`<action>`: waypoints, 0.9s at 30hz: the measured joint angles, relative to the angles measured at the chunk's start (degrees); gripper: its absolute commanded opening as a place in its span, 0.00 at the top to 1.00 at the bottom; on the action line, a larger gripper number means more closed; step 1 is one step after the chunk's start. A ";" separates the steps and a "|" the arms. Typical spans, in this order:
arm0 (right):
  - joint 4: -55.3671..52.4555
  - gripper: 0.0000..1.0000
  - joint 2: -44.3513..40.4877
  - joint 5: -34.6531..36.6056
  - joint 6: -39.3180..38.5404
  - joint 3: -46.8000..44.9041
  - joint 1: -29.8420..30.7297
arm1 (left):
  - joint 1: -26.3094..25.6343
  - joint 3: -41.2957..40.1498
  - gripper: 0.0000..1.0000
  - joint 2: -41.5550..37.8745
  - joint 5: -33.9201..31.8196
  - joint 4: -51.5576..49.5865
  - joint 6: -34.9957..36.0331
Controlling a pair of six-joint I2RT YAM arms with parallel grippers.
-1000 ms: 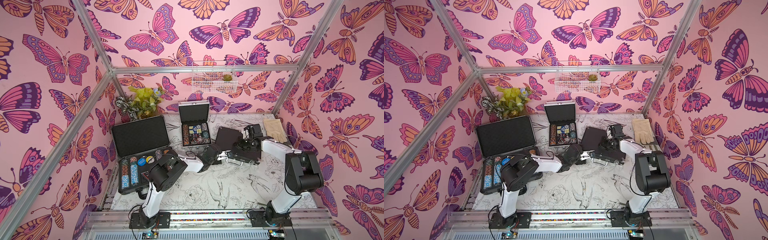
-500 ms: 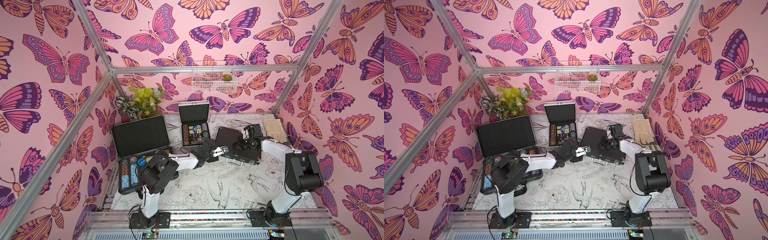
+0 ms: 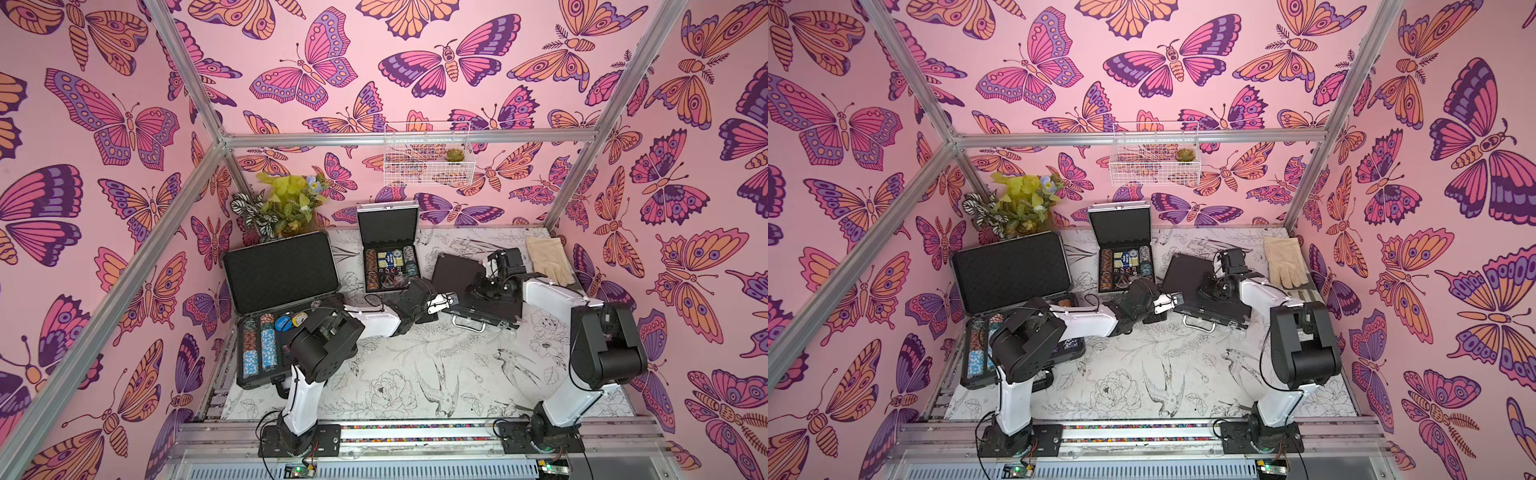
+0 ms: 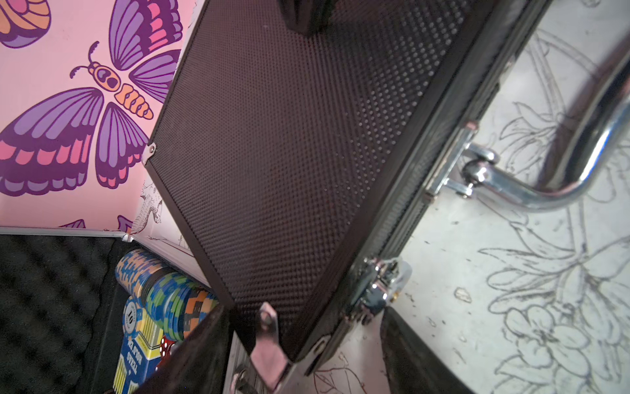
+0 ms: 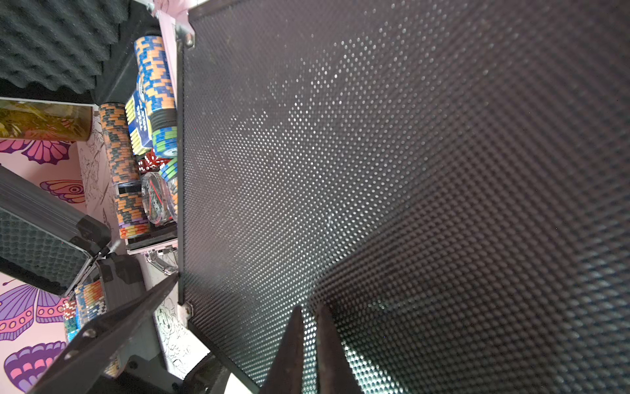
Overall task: Close the poker set cases
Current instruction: Fasten the fastener on the poker set case, then adjust the poker set case at the center of the board.
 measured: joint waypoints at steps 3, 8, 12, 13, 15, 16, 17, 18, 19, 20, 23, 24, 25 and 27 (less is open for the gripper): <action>-0.04 0.85 -0.17 0.00 0.09 0.00 0.09 | -0.17 -1.03 0.27 -0.33 -0.46 1.40 -0.17; -1.57 0.74 -0.66 -0.20 0.35 0.42 0.15 | -0.13 -3.06 0.21 -4.15 1.07 0.00 -4.31; -5.51 0.64 -1.51 -0.24 0.46 1.57 0.13 | -0.07 -1.99 0.16 -8.13 0.94 -2.47 -10.78; -6.51 0.62 -1.88 -0.15 0.46 1.68 0.04 | -0.07 -1.38 0.15 -8.52 0.79 -3.13 -12.57; -8.98 0.56 -3.04 0.09 0.55 1.70 -0.37 | 0.04 1.31 0.15 -8.70 0.57 -6.36 -18.05; -9.90 0.55 -3.52 0.28 0.46 1.70 -0.50 | 0.17 2.93 0.15 -8.57 0.63 -8.59 -20.92; -10.99 0.53 -4.28 0.50 0.48 1.70 -0.76 | 0.42 4.94 0.16 -8.35 0.79 -11.34 -24.35; -12.02 0.51 -5.11 1.01 0.48 1.70 -0.98 | 0.87 7.45 0.17 -7.96 1.31 -14.56 -28.48; -12.87 0.50 -5.95 1.42 0.48 1.70 -1.18 | 1.29 9.38 0.18 -7.65 1.97 -16.74 -31.30; -13.84 0.49 -7.15 1.95 0.50 1.64 -1.44 | 1.99 11.58 0.20 -7.28 3.10 -19.15 -35.30; -15.69 0.47 -11.85 3.82 0.48 0.31 -2.43 | 4.22 14.45 0.23 -7.08 6.73 -23.21 -45.05; -16.46 0.47 -13.84 4.37 0.48 -0.31 -3.17 | 4.92 14.60 0.25 -7.08 8.07 -24.15 -48.11; -16.94 0.47 -15.15 4.63 0.48 -0.76 -3.74 | 5.53 14.64 0.25 -6.99 9.14 -25.05 -50.40; -18.43 0.46 -18.10 5.60 0.31 -1.62 -5.55 | 6.45 14.64 0.27 -6.34 11.23 -26.69 -54.88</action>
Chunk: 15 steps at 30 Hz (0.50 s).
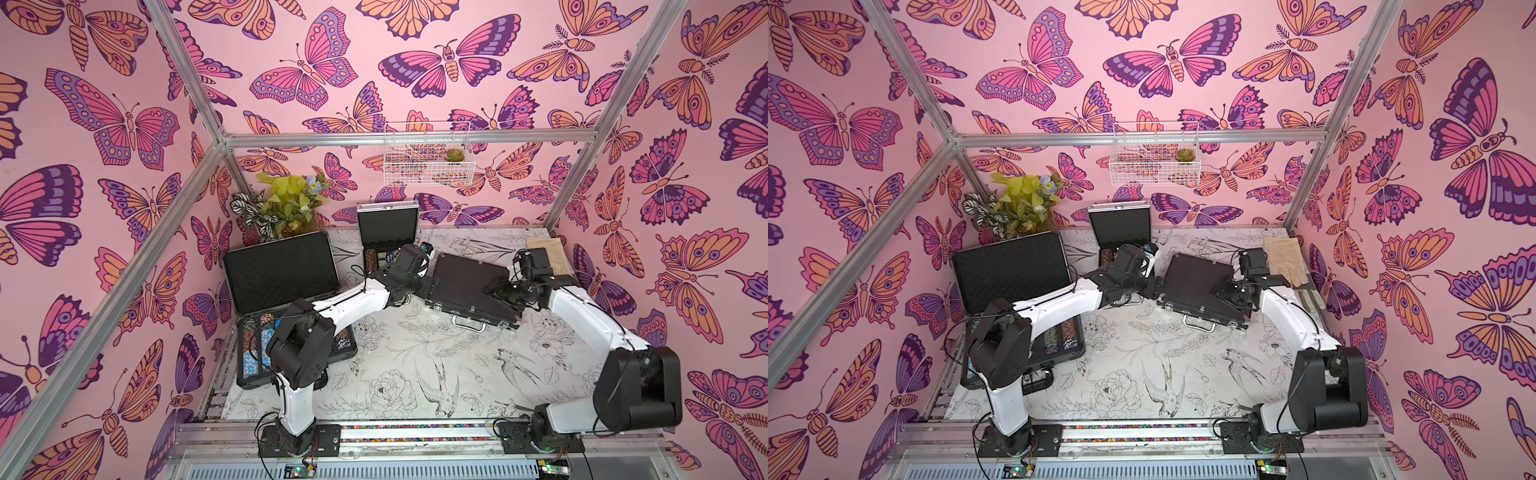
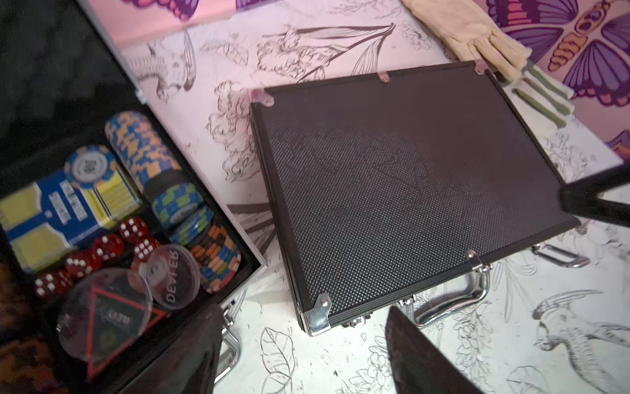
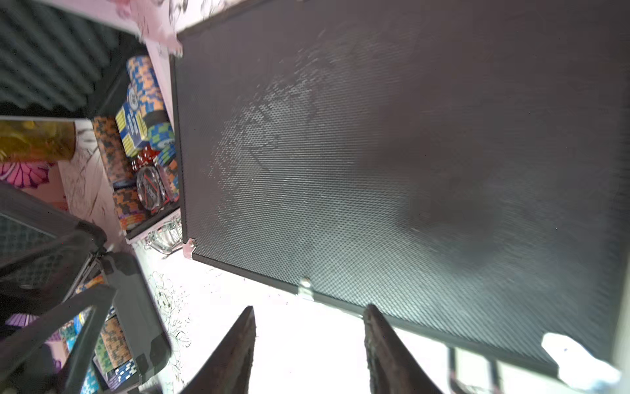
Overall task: Close the poker set cases
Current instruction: Adjust the poker set case at the center of the board.
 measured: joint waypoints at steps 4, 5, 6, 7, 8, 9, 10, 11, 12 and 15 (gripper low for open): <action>-2.10 0.45 -2.34 1.53 -0.96 -0.96 -3.32 | 0.22 0.74 0.28 3.13 3.69 -1.81 -5.62; -2.54 0.44 -2.45 1.88 -1.29 -1.31 -4.24 | 0.17 0.92 0.28 4.04 4.50 -2.19 -6.69; -2.80 0.44 -2.47 2.19 -1.57 -1.81 -5.35 | 0.09 1.07 0.28 4.87 5.14 -2.60 -7.61; -3.06 0.44 -2.47 2.32 -1.68 -2.21 -6.27 | 0.04 1.29 0.28 5.51 5.57 -2.89 -8.15; -3.32 0.43 -2.47 2.60 -1.79 -2.75 -7.41 | 0.00 1.53 0.28 6.32 6.03 -3.02 -8.74; -3.61 0.43 -2.47 2.91 -1.97 -3.15 -8.33 | -0.04 1.73 0.28 6.95 6.34 -3.02 -9.11; -3.76 0.43 -2.47 3.21 -2.03 -3.41 -8.92 | -0.04 1.88 0.28 7.32 6.47 -3.02 -9.40; -3.96 0.43 -2.45 3.43 -2.21 -3.50 -9.27 | -0.04 1.95 0.28 7.61 6.64 -3.08 -9.66; -3.91 0.43 -2.38 3.45 -2.40 -3.50 -9.38 | -0.04 2.05 0.28 7.74 6.82 -3.23 -9.84; -3.52 0.42 -1.27 3.69 -2.82 -3.48 -9.38 | -0.04 2.47 0.30 7.82 7.21 -3.48 -10.45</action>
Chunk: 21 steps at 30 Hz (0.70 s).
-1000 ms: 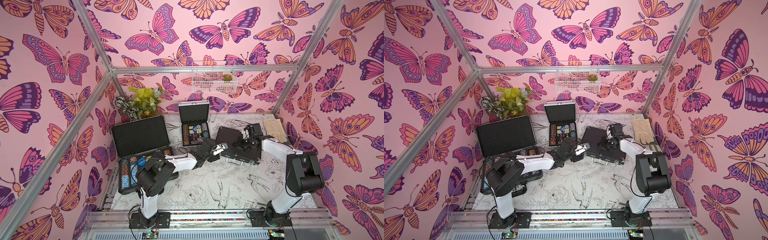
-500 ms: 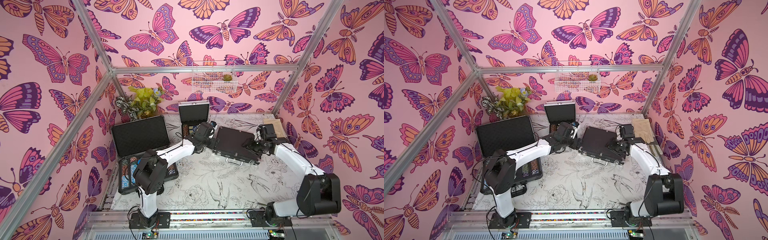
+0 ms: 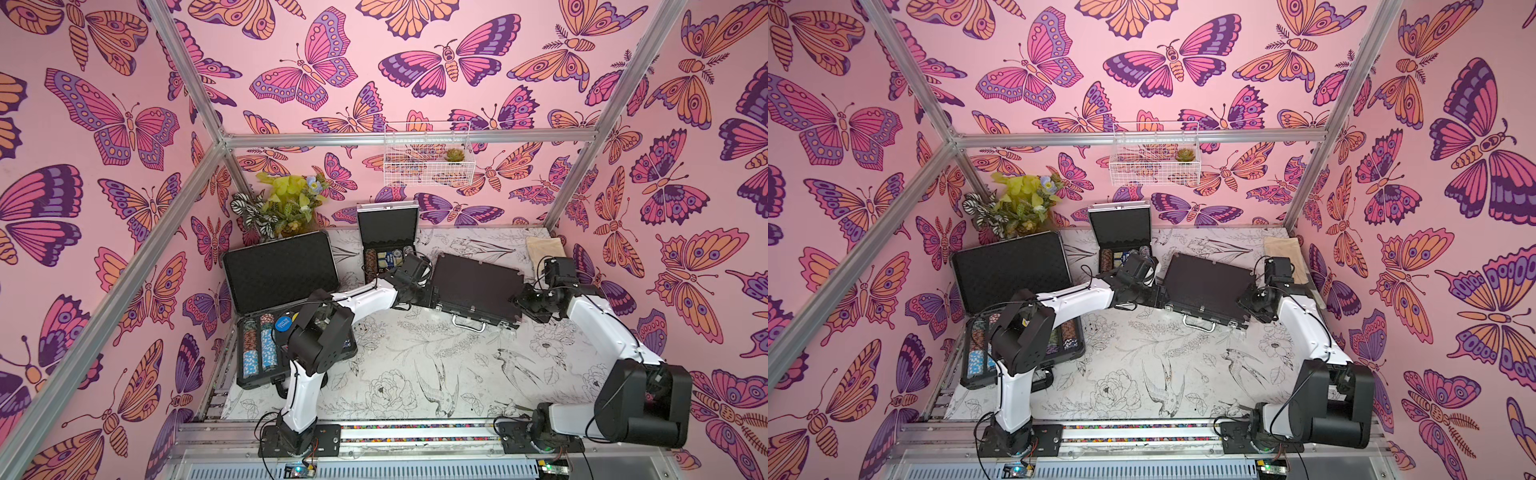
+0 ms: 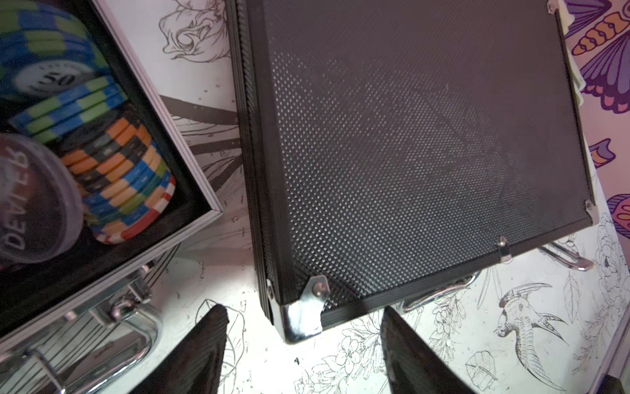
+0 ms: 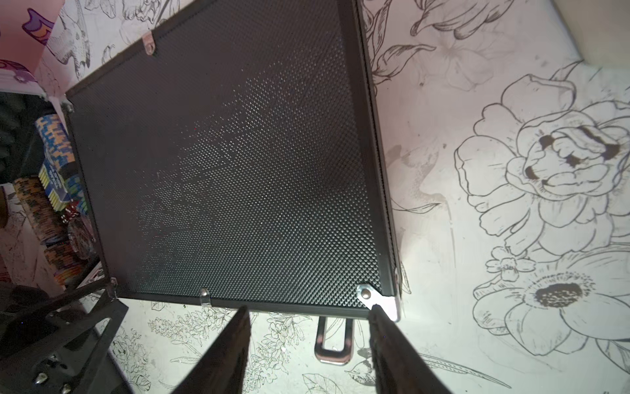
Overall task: Close the poker set cases
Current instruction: Adjust the poker set case at the center of the board.
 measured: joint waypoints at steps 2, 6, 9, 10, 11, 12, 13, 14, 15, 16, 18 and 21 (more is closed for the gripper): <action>0.39 0.43 1.70 0.20 -0.07 0.00 -0.07 | 0.00 0.02 0.31 0.00 0.11 0.00 -0.22; 1.25 0.43 5.86 0.17 -0.17 0.83 -0.11 | 0.00 0.02 0.33 0.00 0.48 -0.39 -0.35; 2.38 0.43 7.63 0.94 -0.22 2.56 -0.15 | -0.02 0.00 0.33 0.00 0.83 -0.44 -0.33; 2.56 0.43 8.28 1.18 -0.22 2.93 -0.17 | 0.00 0.02 0.33 0.00 1.01 -0.44 -0.35; 2.71 0.43 8.76 1.18 -0.20 3.23 -0.28 | -0.02 0.00 0.33 0.00 1.22 -0.46 -0.33; 2.86 0.43 8.94 1.27 -0.22 3.43 -0.31 | -0.02 0.02 0.33 0.00 1.40 -0.46 -0.35; 2.86 0.43 9.05 1.46 -0.22 3.63 -0.39 | 0.00 0.02 0.33 0.00 1.60 -0.46 -0.35; 2.80 0.43 9.05 1.81 -0.24 3.76 -0.50 | -0.02 0.02 0.33 0.00 1.73 -0.46 -0.35; 2.64 0.43 9.05 2.21 -0.31 3.91 -0.59 | -0.02 0.02 0.33 0.00 1.75 -0.46 -0.35; 2.32 0.42 9.05 2.69 -0.46 4.17 -0.72 | -0.02 0.02 0.33 0.00 1.90 -0.46 -0.37; 1.31 0.42 9.01 3.72 -0.90 4.90 -0.92 | -0.02 0.02 0.34 0.00 2.01 -0.46 -0.50; 0.35 0.42 8.70 4.98 -1.57 5.66 -1.75 | -0.02 0.02 0.34 0.02 2.16 -0.46 -0.55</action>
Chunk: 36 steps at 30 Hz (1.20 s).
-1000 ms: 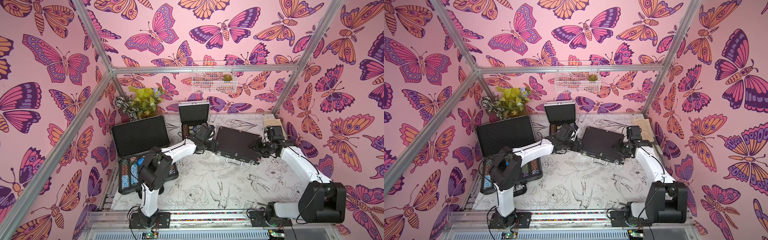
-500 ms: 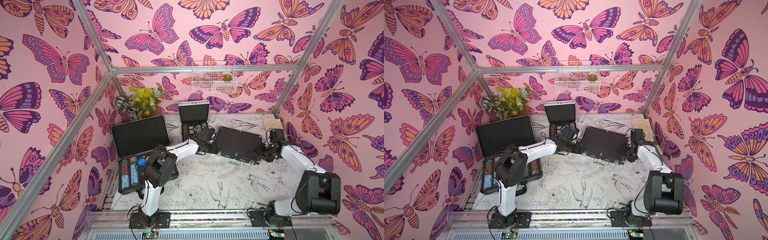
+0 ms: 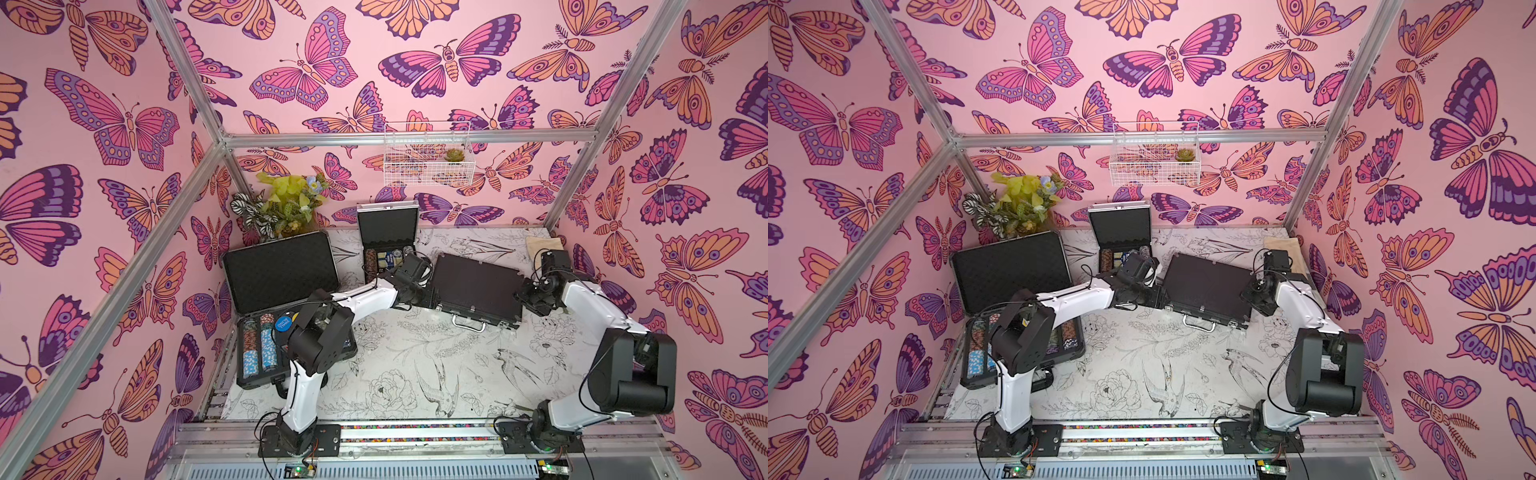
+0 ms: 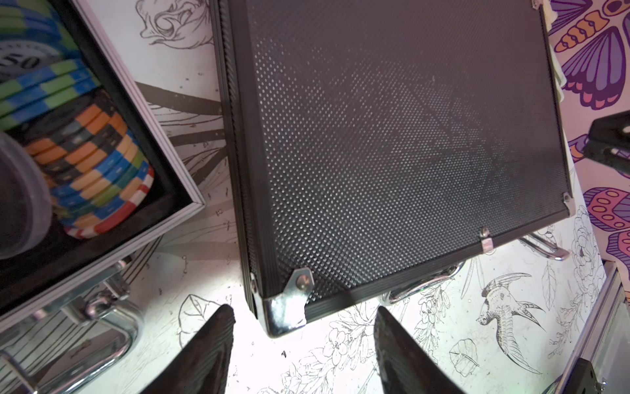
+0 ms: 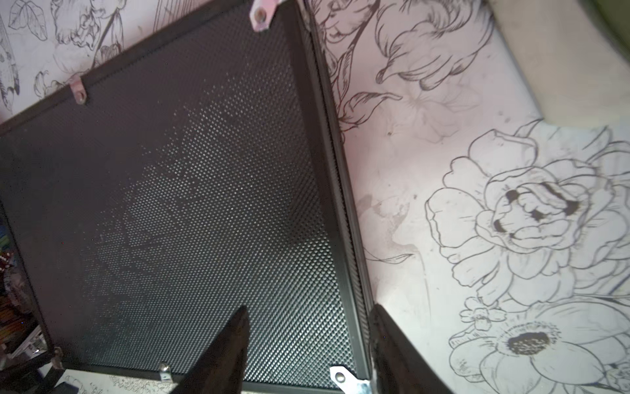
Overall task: Close the poker set cases
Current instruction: Adjust the poker set case at the center of the board.
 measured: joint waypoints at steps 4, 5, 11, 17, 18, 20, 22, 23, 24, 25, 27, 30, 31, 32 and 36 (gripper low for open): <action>-0.39 0.42 -0.28 0.42 -0.26 -0.02 -1.53 | 0.00 0.00 0.35 0.07 0.63 0.00 -0.02; -0.35 0.42 -0.28 0.26 -0.35 -0.11 -1.70 | 0.00 0.02 0.35 0.11 0.85 0.00 -0.04; 1.70 0.44 3.30 -3.45 -1.31 -0.26 -1.73 | 0.00 0.39 0.35 0.61 2.21 -0.09 -0.20; 4.50 0.48 7.45 -6.75 -1.97 0.63 -1.86 | -0.24 0.63 0.36 0.83 2.93 -0.15 0.48; 4.44 0.49 7.76 -7.19 -2.03 0.92 -2.08 | -0.28 0.63 0.36 0.83 2.91 -0.15 0.52; 5.27 0.51 8.52 -7.82 -2.27 1.57 -2.49 | -0.35 0.63 0.36 0.83 2.84 -0.17 0.59; 5.95 0.52 9.62 -7.96 -2.73 2.64 -2.69 | -0.35 0.63 0.36 0.83 2.75 -0.20 0.63; 6.03 0.52 10.29 -7.96 -2.86 3.37 -2.69 | -0.37 0.63 0.36 0.83 2.73 -0.20 0.66; 6.10 0.52 10.88 -7.93 -3.02 4.09 -2.69 | -0.37 0.63 0.36 0.83 2.71 -0.22 0.66; 6.14 0.52 11.58 -7.87 -3.17 4.90 -2.67 | -0.37 0.63 0.36 0.85 2.71 -0.26 0.66; 6.21 0.53 12.98 -7.89 -3.26 6.49 -2.54 | -0.42 0.72 0.37 0.87 2.71 -0.37 0.66; 6.29 0.53 14.73 -7.89 -3.34 8.57 -2.23 | -0.46 1.14 0.37 1.16 2.71 -0.76 0.66; 6.45 0.54 15.28 -7.89 -3.34 9.20 -2.12 | -0.48 1.31 0.37 1.25 2.71 -1.01 0.66; 6.56 0.53 15.80 -7.82 -3.34 9.86 -1.99 | -0.52 1.49 0.37 1.31 2.67 -1.27 0.66; 6.80 0.54 17.18 -7.65 -3.37 11.56 -1.60 | -0.63 2.10 0.37 1.70 2.34 -1.77 0.63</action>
